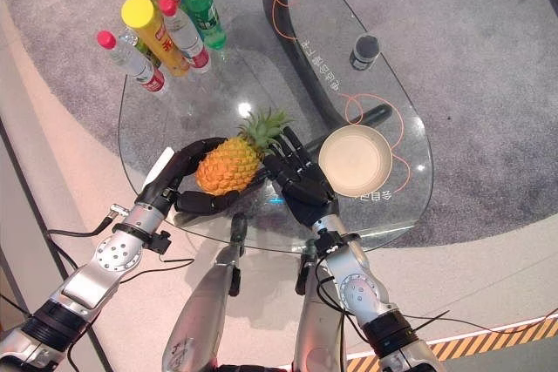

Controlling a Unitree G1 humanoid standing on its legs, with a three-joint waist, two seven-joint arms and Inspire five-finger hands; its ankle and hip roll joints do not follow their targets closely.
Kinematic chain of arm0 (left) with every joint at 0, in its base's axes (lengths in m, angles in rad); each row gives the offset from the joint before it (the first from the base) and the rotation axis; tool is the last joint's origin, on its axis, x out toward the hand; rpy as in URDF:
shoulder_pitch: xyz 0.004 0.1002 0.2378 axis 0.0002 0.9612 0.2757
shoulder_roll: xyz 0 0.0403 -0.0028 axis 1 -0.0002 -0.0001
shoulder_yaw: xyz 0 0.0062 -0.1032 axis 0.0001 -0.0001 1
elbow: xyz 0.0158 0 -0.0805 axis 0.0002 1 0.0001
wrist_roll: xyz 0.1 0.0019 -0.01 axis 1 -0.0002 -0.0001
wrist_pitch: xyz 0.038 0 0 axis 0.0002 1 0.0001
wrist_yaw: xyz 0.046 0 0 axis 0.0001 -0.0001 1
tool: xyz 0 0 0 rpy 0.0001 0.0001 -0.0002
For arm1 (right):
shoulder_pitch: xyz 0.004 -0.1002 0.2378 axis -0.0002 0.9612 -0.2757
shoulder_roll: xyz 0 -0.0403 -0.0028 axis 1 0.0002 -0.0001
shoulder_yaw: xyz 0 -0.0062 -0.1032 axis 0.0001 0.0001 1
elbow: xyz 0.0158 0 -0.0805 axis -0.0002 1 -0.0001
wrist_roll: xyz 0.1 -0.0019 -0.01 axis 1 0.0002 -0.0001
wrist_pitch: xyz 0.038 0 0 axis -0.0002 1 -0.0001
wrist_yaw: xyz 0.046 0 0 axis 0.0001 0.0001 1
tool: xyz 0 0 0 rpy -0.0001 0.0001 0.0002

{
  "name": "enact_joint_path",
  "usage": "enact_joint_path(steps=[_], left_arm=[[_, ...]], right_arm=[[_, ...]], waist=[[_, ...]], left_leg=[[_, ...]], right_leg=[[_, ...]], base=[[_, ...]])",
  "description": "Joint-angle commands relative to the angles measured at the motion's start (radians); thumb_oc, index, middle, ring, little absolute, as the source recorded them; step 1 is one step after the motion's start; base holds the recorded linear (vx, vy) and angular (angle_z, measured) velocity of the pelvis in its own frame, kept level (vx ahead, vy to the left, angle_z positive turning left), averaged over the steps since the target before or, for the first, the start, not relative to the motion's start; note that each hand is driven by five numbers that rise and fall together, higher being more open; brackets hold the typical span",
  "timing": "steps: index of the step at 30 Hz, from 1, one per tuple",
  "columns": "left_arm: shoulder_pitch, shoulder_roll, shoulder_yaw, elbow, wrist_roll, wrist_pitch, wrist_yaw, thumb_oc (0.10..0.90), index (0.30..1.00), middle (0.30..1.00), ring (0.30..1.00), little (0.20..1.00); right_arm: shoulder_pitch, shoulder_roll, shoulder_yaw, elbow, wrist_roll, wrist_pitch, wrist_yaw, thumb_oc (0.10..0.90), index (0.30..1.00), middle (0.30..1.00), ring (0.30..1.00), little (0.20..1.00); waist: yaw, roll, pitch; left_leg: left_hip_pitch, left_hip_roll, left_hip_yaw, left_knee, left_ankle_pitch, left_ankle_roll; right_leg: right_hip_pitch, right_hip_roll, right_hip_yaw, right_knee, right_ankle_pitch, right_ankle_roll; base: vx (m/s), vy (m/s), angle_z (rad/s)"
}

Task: Pick up the fruit to the plate

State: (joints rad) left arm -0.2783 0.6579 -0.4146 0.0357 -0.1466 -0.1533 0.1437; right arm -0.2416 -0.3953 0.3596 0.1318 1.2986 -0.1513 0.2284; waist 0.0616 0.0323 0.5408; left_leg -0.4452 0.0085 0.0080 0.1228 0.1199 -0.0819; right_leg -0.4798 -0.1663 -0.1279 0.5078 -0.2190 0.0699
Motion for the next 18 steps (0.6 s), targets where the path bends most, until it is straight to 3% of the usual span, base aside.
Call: enact_joint_path(steps=[1, 5, 6, 9, 14, 18], left_arm=[[-0.061, 0.015, -0.057, -0.137, 0.035, -0.07, -0.056, 0.1, 0.3, 0.3, 0.3, 0.2], [-0.073, 0.013, -0.08, -0.125, 0.06, -0.059, -0.05, 0.1, 0.3, 0.3, 0.3, 0.2], [-0.08, 0.012, -0.092, -0.117, 0.079, -0.053, -0.036, 0.1, 0.3, 0.3, 0.3, 0.2], [-0.097, 0.005, -0.114, -0.111, 0.117, -0.008, -0.027, 0.1, 0.3, 0.3, 0.3, 0.2], [-0.133, 0.003, -0.17, -0.099, 0.198, 0.031, -0.017, 0.1, 0.3, 0.3, 0.3, 0.2], [-0.167, 0.017, -0.212, -0.113, 0.261, 0.037, -0.004, 0.1, 0.3, 0.3, 0.3, 0.2]], right_arm=[[-0.137, 0.076, 0.032, -0.168, 0.01, -0.073, 0.158, 0.8, 0.9, 0.9, 0.9, 0.9], [-0.143, 0.083, 0.03, -0.163, -0.027, -0.12, 0.075, 0.8, 0.9, 0.9, 0.9, 0.9], [-0.149, 0.083, 0.027, -0.151, -0.063, -0.163, -0.05, 0.8, 0.9, 0.9, 0.9, 0.9], [-0.156, 0.092, 0.026, -0.129, -0.123, -0.204, -0.182, 0.8, 0.9, 0.9, 0.9, 0.9], [-0.172, 0.101, 0.037, -0.12, -0.166, -0.23, -0.315, 0.8, 0.9, 0.9, 0.9, 0.9], [-0.177, 0.098, 0.058, -0.119, -0.22, -0.214, -0.421, 0.8, 0.9, 0.9, 0.9, 0.9]], waist=[[-0.022, -0.031, -0.021], [-0.028, -0.028, -0.021], [-0.031, -0.028, -0.021], [-0.037, -0.026, -0.021], [-0.046, -0.026, -0.021], [-0.049, -0.025, -0.021]], left_leg=[[-0.009, -0.089, 0.032, 0.209, -0.16, 0.069], [-0.015, -0.09, 0.032, 0.214, -0.16, 0.069], [-0.018, -0.09, 0.035, 0.218, -0.161, 0.069], [-0.019, -0.085, 0.04, 0.215, -0.159, 0.07], [-0.022, -0.084, 0.045, 0.211, -0.156, 0.072], [-0.029, -0.083, 0.051, 0.217, -0.158, 0.073]], right_leg=[[0.072, 0.005, -0.02, -0.293, 0.277, 0.03], [0.065, 0.006, -0.012, -0.29, 0.277, 0.029], [0.061, 0.005, -0.009, -0.287, 0.278, 0.029], [0.056, 0.004, -0.005, -0.287, 0.28, 0.029], [0.048, 0.006, 0.005, -0.288, 0.283, 0.028], [0.042, 0.003, 0.007, -0.285, 0.284, 0.027]], base=[[0.0, 0.0, 0.0], [0.0, 0.0, 0.0], [0.0, 0.0, 0.0], [0.02, 0.036, -0.04], [0.02, 0.02, -0.06], [0.03, 0.017, 0.0]])
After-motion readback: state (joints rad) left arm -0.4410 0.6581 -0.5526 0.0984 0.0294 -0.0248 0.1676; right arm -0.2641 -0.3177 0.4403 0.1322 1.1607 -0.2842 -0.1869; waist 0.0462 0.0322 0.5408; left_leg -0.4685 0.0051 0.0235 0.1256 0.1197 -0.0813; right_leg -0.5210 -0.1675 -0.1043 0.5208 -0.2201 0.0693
